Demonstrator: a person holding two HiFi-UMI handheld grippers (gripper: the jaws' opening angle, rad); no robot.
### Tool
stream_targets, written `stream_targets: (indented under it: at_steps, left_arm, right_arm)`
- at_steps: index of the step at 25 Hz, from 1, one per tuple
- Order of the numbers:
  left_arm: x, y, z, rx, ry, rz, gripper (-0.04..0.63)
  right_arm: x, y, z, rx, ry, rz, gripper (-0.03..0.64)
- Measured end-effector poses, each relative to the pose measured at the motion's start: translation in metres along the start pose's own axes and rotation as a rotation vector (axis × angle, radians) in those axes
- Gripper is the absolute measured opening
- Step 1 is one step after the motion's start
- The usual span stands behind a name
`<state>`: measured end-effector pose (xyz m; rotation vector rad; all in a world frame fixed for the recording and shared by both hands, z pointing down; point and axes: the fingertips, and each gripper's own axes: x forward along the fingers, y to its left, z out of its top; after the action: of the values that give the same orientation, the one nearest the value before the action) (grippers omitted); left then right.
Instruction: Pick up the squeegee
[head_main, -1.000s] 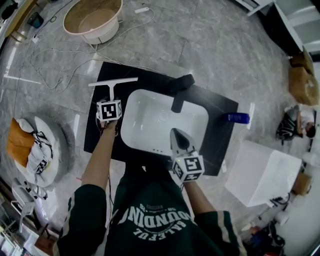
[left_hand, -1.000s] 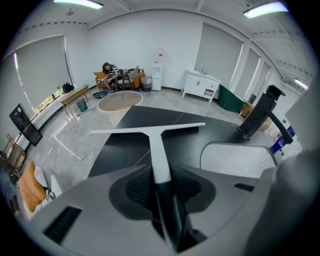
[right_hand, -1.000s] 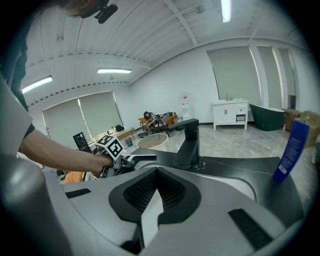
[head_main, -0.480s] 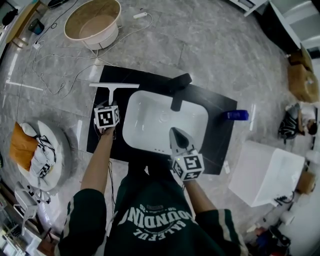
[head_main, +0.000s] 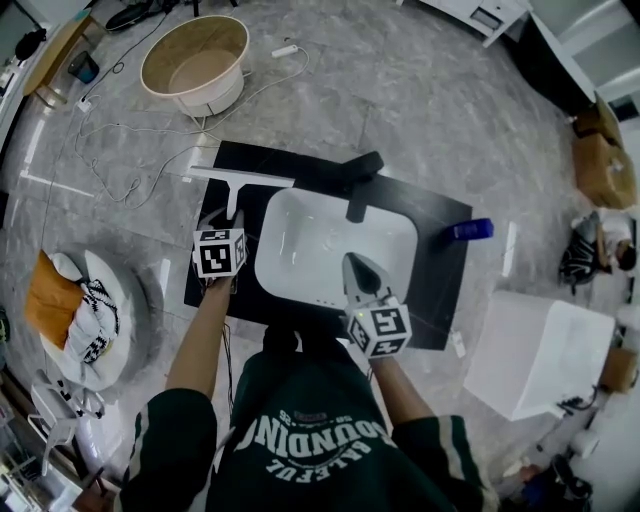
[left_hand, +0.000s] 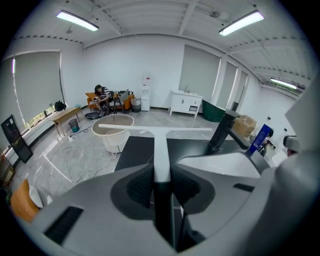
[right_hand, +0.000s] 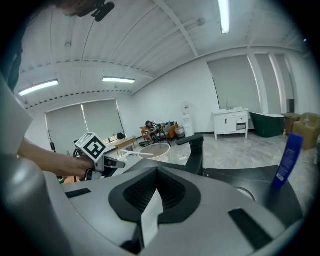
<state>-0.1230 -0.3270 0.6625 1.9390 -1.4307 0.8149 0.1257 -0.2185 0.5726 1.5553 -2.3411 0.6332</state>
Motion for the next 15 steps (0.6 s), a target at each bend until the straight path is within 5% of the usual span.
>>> stream_targets:
  at_steps: [15]
  left_arm:
    - [-0.086,-0.032,0.025,0.065,-0.163,-0.081,0.084]
  right_arm:
    - [-0.021,-0.011,0.052,-0.034,-0.135,-0.070,0.002]
